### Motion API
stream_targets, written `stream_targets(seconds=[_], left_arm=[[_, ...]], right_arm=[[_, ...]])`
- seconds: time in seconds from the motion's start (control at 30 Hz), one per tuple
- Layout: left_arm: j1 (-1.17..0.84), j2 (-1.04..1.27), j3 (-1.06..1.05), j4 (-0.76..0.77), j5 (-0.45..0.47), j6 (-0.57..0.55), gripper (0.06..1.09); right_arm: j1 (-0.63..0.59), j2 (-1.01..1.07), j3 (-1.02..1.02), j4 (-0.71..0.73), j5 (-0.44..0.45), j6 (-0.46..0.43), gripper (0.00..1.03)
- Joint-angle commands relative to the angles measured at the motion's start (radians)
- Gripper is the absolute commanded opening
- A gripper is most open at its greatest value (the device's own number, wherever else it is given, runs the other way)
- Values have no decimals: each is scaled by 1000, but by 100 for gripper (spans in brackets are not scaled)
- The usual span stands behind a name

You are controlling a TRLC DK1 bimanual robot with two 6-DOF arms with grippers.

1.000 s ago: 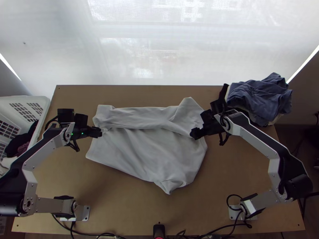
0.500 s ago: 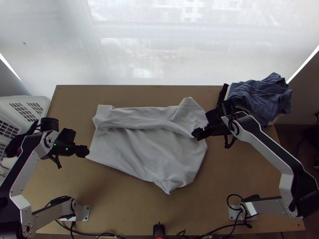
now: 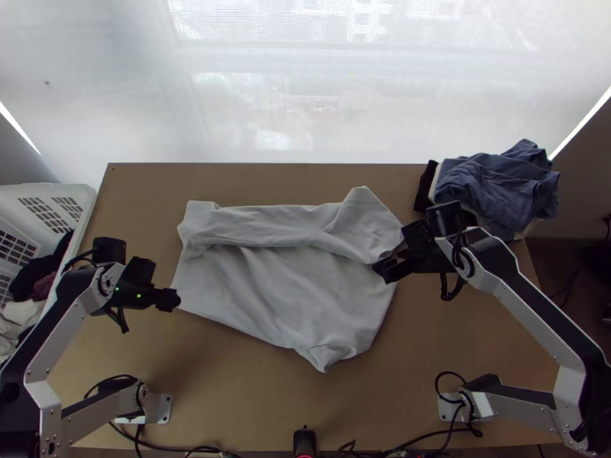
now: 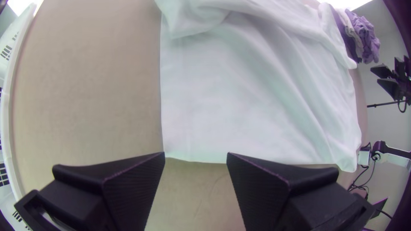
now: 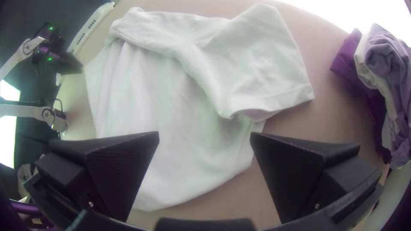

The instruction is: Fold the t-shirt

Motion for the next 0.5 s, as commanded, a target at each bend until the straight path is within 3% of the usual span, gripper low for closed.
stream_targets(seconds=[0.0, 0.47], left_arm=[[-26, 18, -31, 99, -1, -30, 78], [-14, 47, -57, 116, -5, -29, 78]], right_arm=[[32, -51, -11, -51, -1, -6, 99], [37, -54, -19, -73, -1, -7, 98]])
